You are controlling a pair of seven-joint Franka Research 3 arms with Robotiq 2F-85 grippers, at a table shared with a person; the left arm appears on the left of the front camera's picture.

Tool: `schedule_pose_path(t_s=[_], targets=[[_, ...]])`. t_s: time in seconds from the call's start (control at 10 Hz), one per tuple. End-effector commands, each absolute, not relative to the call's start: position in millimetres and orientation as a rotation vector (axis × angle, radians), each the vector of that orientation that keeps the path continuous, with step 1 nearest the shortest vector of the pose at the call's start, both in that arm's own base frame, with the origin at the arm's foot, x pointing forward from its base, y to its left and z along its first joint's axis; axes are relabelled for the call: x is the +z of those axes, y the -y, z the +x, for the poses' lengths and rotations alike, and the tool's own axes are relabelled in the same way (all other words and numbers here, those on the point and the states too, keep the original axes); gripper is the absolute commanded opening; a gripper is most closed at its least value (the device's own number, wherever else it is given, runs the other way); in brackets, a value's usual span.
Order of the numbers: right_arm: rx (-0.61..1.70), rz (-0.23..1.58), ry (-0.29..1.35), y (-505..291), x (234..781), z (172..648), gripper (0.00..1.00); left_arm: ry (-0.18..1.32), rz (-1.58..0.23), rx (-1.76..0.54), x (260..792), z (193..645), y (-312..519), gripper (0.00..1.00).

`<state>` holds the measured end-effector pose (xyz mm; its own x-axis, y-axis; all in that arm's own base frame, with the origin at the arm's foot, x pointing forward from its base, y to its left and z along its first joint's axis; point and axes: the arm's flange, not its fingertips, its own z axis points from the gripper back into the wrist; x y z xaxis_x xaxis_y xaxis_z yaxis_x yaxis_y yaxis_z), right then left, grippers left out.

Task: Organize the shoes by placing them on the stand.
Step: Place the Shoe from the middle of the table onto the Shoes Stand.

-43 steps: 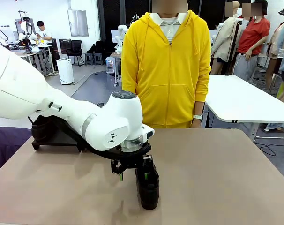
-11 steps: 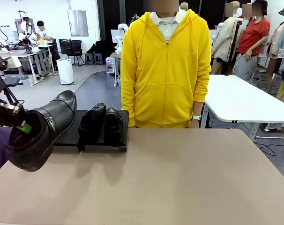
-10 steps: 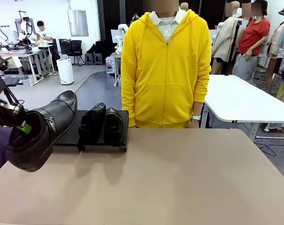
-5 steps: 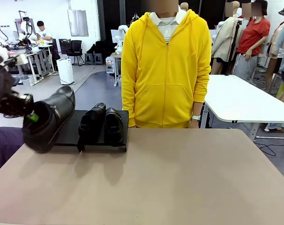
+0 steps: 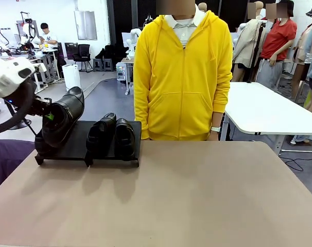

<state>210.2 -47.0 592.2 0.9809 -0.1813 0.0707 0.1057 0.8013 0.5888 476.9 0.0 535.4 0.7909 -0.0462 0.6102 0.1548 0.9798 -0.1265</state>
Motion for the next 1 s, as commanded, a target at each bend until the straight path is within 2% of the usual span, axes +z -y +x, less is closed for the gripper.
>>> schedule_pose_path(t_s=[0.0, 0.3, 0.9], targets=[[-0.129, 0.655, 0.133, 47, 596, 212, 1.00, 0.729, -0.193, -0.107, 521, 504, -13, 0.00], [-0.129, 0.655, 0.133, 47, 596, 212, 1.00, 0.742, -0.211, -0.079, 483, 530, -24, 0.00], [-0.129, 0.655, 0.133, 47, 596, 212, 1.00, 0.752, -0.185, -0.134, 445, 558, -21, 0.00]])
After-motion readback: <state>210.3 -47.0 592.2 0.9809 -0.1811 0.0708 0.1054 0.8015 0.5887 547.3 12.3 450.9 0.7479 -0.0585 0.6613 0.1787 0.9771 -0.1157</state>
